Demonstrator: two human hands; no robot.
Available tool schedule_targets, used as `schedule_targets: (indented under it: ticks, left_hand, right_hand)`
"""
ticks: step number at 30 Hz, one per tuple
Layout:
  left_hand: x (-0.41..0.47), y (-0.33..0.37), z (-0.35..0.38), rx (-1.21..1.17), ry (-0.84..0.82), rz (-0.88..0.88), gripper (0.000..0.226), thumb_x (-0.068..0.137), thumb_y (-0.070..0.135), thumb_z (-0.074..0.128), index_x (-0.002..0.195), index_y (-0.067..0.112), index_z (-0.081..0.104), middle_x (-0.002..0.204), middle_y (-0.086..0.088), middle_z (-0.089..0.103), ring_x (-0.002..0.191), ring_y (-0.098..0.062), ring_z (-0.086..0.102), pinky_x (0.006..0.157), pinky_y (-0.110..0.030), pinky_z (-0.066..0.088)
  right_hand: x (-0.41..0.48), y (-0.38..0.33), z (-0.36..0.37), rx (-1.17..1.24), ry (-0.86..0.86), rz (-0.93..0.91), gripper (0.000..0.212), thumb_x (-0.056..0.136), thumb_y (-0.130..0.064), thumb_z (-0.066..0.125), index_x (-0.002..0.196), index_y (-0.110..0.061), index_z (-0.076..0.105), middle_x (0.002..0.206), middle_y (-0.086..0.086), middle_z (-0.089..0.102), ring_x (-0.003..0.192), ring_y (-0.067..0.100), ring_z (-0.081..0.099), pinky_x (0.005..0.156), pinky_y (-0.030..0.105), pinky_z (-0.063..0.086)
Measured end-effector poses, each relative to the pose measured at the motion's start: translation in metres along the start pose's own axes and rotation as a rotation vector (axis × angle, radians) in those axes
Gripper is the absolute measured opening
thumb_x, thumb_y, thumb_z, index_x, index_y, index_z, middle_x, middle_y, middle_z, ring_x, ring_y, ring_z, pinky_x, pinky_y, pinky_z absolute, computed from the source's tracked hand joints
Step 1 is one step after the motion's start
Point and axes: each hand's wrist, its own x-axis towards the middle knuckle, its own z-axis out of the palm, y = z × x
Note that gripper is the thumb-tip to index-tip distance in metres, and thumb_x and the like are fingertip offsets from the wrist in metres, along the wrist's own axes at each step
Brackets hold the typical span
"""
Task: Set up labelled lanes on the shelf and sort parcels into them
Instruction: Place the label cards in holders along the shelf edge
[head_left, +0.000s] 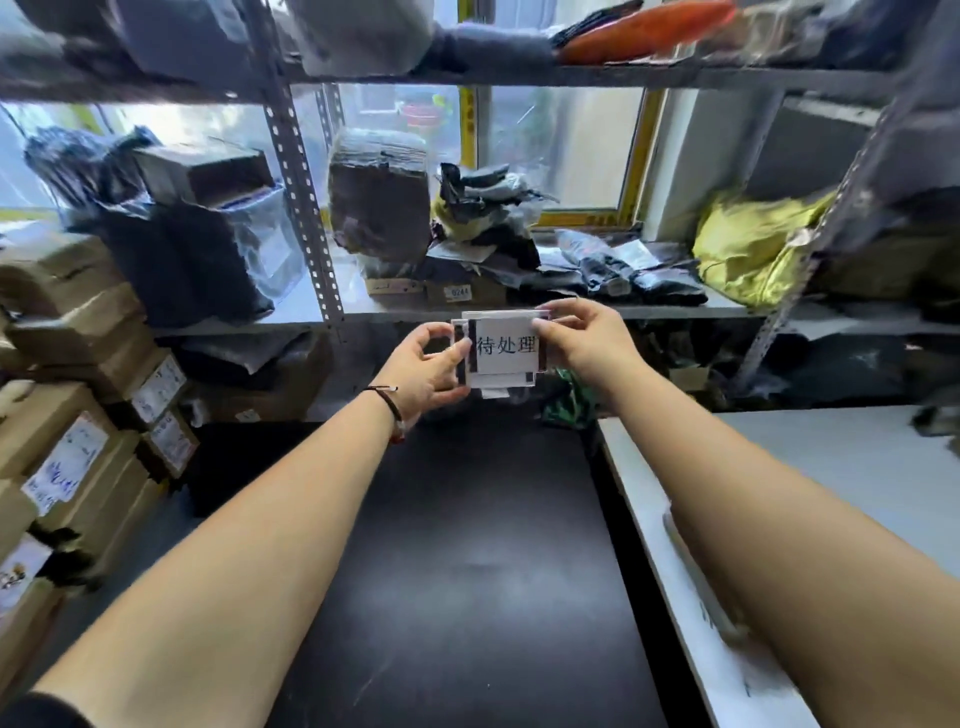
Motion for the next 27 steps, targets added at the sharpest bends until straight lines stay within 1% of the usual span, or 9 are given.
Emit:
schedule_targets:
  ticks: [2,4,6,8,10,14,19,23,27]
  left_hand:
    - [0.0,0.001,0.007,-0.015,-0.003,-0.005,0.013,0.096,0.02,0.064,0.102,0.024,0.054,0.08,-0.002,0.063,0.048,-0.005,0.052,0.061,-0.028,0.059]
    - [0.001,-0.004,0.007,-0.035,-0.005,-0.021,0.013,0.095,0.019,0.065,0.101,0.024,0.054,0.073,0.002,0.058,0.044,-0.002,0.048,0.063,-0.03,0.061]
    - [0.005,-0.011,0.005,-0.037,-0.039,-0.041,0.013,0.095,0.02,0.065,0.103,0.023,0.056,0.077,0.001,0.06,0.045,-0.003,0.05,0.067,-0.032,0.062]
    - [0.011,-0.02,0.003,-0.037,-0.059,-0.07,0.012,0.095,0.022,0.065,0.104,0.024,0.056,0.088,-0.003,0.065,0.055,-0.008,0.057,0.067,-0.031,0.061]
    - [0.018,-0.032,0.0,-0.052,-0.037,-0.095,0.011,0.096,0.022,0.064,0.103,0.024,0.055,0.092,-0.004,0.065,0.06,-0.011,0.056,0.062,-0.028,0.06]
    - [0.035,-0.066,-0.011,-0.056,-0.004,-0.15,0.01,0.098,0.02,0.062,0.098,0.025,0.053,0.077,0.0,0.056,0.049,-0.006,0.04,0.061,-0.027,0.06]
    - [0.048,-0.11,-0.032,-0.026,0.039,-0.207,0.011,0.099,0.02,0.06,0.097,0.028,0.053,0.081,0.001,0.046,0.049,-0.006,0.037,0.066,-0.029,0.062]
    - [0.06,-0.13,-0.059,-0.005,0.094,-0.265,0.01,0.099,0.02,0.059,0.099,0.027,0.053,0.084,-0.001,0.054,0.058,-0.011,0.041,0.064,-0.027,0.061]
    - [0.066,-0.145,-0.095,-0.027,0.199,-0.315,0.009,0.1,0.018,0.058,0.102,0.025,0.052,0.087,-0.002,0.066,0.051,-0.007,0.061,0.063,-0.026,0.06]
  right_hand:
    - [-0.002,-0.002,-0.009,0.033,-0.009,0.02,0.01,0.09,-0.014,0.075,0.087,-0.024,0.075,0.088,0.006,0.073,0.085,0.029,0.072,0.085,0.053,0.061]
    - [-0.004,0.0,-0.015,0.076,-0.049,0.059,0.007,0.093,-0.01,0.072,0.093,-0.017,0.073,0.088,0.004,0.07,0.08,0.02,0.066,0.075,0.04,0.063]
    - [-0.006,0.005,-0.018,0.091,-0.074,0.092,0.006,0.093,-0.008,0.07,0.096,-0.014,0.072,0.091,0.005,0.069,0.079,0.018,0.064,0.07,0.033,0.063]
    - [-0.005,0.016,-0.018,0.117,-0.061,0.128,0.006,0.094,-0.007,0.069,0.096,-0.012,0.071,0.094,0.007,0.069,0.081,0.019,0.065,0.071,0.034,0.063]
    - [-0.002,0.027,-0.018,0.155,-0.032,0.153,0.007,0.094,-0.006,0.068,0.094,-0.012,0.071,0.097,0.01,0.067,0.083,0.021,0.065,0.07,0.033,0.063]
    - [0.005,0.059,-0.026,0.171,0.049,0.214,0.007,0.096,-0.005,0.065,0.096,-0.011,0.069,0.096,0.008,0.066,0.081,0.02,0.066,0.07,0.031,0.063]
    - [0.01,0.108,-0.032,0.168,0.054,0.317,0.006,0.096,-0.006,0.066,0.096,-0.011,0.068,0.09,0.005,0.067,0.074,0.016,0.066,0.066,0.029,0.063]
    - [0.023,0.142,-0.02,0.179,-0.003,0.405,0.011,0.097,-0.003,0.063,0.092,-0.012,0.068,0.088,0.005,0.068,0.073,0.016,0.068,0.063,0.027,0.062]
    - [0.051,0.171,0.019,0.163,-0.102,0.455,0.015,0.096,-0.001,0.063,0.089,-0.014,0.068,0.089,0.006,0.069,0.072,0.016,0.068,0.057,0.026,0.06]
